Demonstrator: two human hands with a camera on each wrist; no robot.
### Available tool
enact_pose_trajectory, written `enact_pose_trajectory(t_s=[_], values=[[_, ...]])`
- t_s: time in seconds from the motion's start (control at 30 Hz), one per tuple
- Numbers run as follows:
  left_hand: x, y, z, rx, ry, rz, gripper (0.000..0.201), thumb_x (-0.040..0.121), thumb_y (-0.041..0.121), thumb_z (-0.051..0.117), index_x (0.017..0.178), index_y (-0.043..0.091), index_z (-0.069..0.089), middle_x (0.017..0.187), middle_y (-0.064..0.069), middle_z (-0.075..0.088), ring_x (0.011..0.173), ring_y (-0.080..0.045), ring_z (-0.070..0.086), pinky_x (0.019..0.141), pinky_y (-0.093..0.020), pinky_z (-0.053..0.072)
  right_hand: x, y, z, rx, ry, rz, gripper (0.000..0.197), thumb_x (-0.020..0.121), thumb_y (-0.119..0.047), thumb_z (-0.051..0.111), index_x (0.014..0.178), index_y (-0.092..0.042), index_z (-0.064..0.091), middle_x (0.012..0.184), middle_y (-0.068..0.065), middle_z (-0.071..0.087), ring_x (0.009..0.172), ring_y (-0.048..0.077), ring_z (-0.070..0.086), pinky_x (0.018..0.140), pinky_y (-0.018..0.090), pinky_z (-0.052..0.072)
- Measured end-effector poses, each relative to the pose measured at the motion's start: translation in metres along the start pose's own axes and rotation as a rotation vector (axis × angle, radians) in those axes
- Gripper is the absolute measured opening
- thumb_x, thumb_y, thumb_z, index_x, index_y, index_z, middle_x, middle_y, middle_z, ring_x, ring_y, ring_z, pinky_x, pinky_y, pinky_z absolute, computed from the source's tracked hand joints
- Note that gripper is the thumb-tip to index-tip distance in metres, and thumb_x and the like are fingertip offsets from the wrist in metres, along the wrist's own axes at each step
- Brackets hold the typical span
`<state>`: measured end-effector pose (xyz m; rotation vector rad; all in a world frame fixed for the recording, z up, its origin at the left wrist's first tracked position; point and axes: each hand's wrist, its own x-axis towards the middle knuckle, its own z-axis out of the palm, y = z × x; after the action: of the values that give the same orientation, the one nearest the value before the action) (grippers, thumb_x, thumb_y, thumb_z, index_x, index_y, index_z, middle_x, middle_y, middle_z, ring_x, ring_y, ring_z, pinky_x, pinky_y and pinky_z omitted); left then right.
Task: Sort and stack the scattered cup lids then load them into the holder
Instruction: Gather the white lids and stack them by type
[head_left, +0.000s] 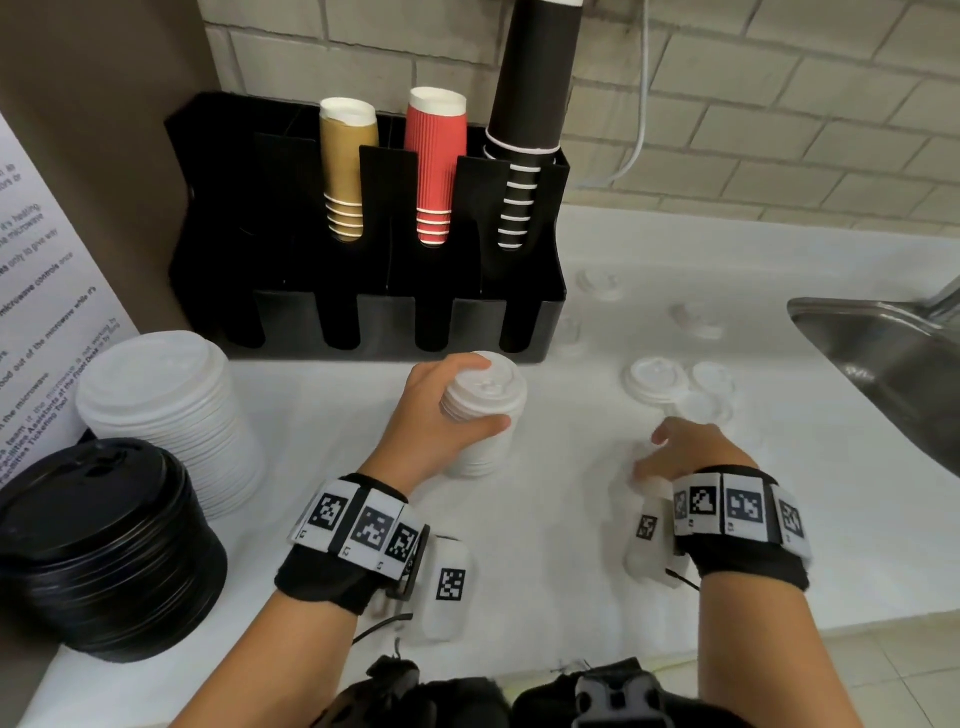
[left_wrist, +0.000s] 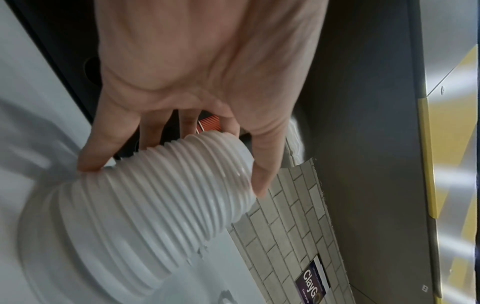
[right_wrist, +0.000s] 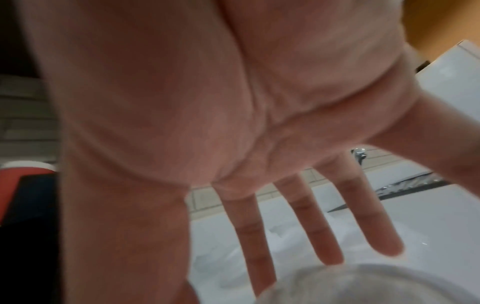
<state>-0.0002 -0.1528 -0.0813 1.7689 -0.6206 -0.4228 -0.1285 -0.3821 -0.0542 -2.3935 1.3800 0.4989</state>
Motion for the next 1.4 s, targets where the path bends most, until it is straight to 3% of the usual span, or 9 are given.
enact_pose_trajectory(t_s=[0.27, 0.47, 0.53, 0.6, 0.7, 0.83, 0.93, 1.27, 1.4], values=[[0.002, 0.003, 0.007, -0.016, -0.026, -0.001, 0.049, 0.078, 0.018, 0.080, 0.114, 0.040, 0.054, 0.127, 0.007, 0.040, 0.114, -0.013, 0.044, 0.101, -0.028, 0.037, -0.002, 0.003, 0.001, 0.080, 0.012, -0.078, 0.050, 0.074, -0.020, 0.074, 0.119, -0.021, 0.052, 0.118, 0.011, 0.052, 0.100, 0.029, 0.056, 0.082, 0.034, 0.048], [0.008, 0.009, 0.019, 0.003, -0.043, 0.044, 0.055, 0.076, 0.017, 0.082, 0.123, 0.033, 0.058, 0.133, 0.001, 0.045, 0.124, -0.014, 0.044, 0.104, -0.021, 0.034, -0.019, -0.021, -0.010, 0.500, 0.112, -0.633, 0.040, 0.077, -0.024, 0.075, 0.110, -0.038, 0.056, 0.117, 0.003, 0.053, 0.096, 0.017, 0.058, 0.071, 0.020, 0.043], [0.010, 0.011, 0.026, 0.003, -0.057, 0.065, 0.059, 0.075, 0.017, 0.083, 0.125, 0.032, 0.056, 0.130, 0.001, 0.046, 0.121, -0.013, 0.045, 0.097, -0.013, 0.035, -0.026, -0.033, -0.009, 0.630, 0.154, -0.765, 0.040, 0.077, -0.022, 0.075, 0.110, -0.037, 0.058, 0.116, 0.002, 0.055, 0.096, 0.016, 0.060, 0.067, 0.013, 0.046], [0.013, 0.014, 0.034, -0.008, -0.078, 0.075, 0.067, 0.074, 0.016, 0.084, 0.131, 0.028, 0.053, 0.130, -0.002, 0.047, 0.120, -0.013, 0.047, 0.099, -0.018, 0.038, -0.030, -0.042, -0.006, 0.683, 0.192, -0.834, 0.042, 0.077, -0.021, 0.075, 0.112, -0.034, 0.056, 0.115, 0.001, 0.056, 0.095, 0.016, 0.060, 0.067, 0.013, 0.048], [0.015, 0.019, 0.043, -0.030, -0.093, 0.066, 0.080, 0.071, 0.013, 0.086, 0.139, 0.026, 0.046, 0.135, -0.001, 0.047, 0.123, -0.016, 0.048, 0.104, -0.032, 0.042, -0.029, -0.048, -0.005, 0.622, 0.268, -0.858, 0.044, 0.076, -0.022, 0.076, 0.114, -0.030, 0.055, 0.115, 0.000, 0.056, 0.098, 0.017, 0.059, 0.076, 0.019, 0.047], [0.016, 0.019, 0.049, -0.108, -0.078, 0.040, 0.099, 0.070, 0.011, 0.087, 0.147, 0.029, 0.026, 0.128, 0.007, 0.046, 0.108, -0.004, 0.052, 0.090, -0.021, 0.043, -0.026, -0.050, -0.007, 0.559, 0.307, -0.880, 0.035, 0.074, -0.019, 0.075, 0.104, -0.032, 0.062, 0.113, -0.002, 0.054, 0.102, 0.017, 0.057, 0.082, 0.019, 0.041], [0.018, 0.018, 0.052, -0.124, -0.068, 0.017, 0.103, 0.071, 0.010, 0.086, 0.148, 0.028, 0.019, 0.128, 0.005, 0.044, 0.109, -0.010, 0.052, 0.096, -0.027, 0.042, -0.025, -0.053, -0.008, 0.503, 0.309, -0.907, 0.034, 0.073, -0.018, 0.074, 0.102, -0.033, 0.065, 0.115, -0.002, 0.054, 0.101, 0.012, 0.054, 0.083, 0.017, 0.038], [0.029, 0.017, 0.058, -0.151, -0.042, 0.057, 0.082, 0.072, 0.008, 0.085, 0.136, 0.033, 0.041, 0.127, 0.006, 0.053, 0.116, -0.015, 0.056, 0.093, -0.025, 0.048, -0.009, -0.059, -0.014, 0.433, 0.259, -0.941, 0.038, 0.071, -0.015, 0.075, 0.107, -0.027, 0.069, 0.118, 0.001, 0.054, 0.108, 0.015, 0.051, 0.087, 0.020, 0.037], [0.033, 0.015, 0.057, -0.116, -0.021, 0.072, 0.067, 0.073, 0.007, 0.084, 0.128, 0.024, 0.050, 0.132, -0.002, 0.051, 0.124, -0.019, 0.049, 0.105, -0.034, 0.044, 0.007, -0.059, -0.017, 0.502, 0.245, -0.966, 0.030, 0.076, -0.023, 0.078, 0.098, -0.036, 0.063, 0.111, -0.005, 0.055, 0.097, 0.009, 0.054, 0.077, 0.008, 0.037]])
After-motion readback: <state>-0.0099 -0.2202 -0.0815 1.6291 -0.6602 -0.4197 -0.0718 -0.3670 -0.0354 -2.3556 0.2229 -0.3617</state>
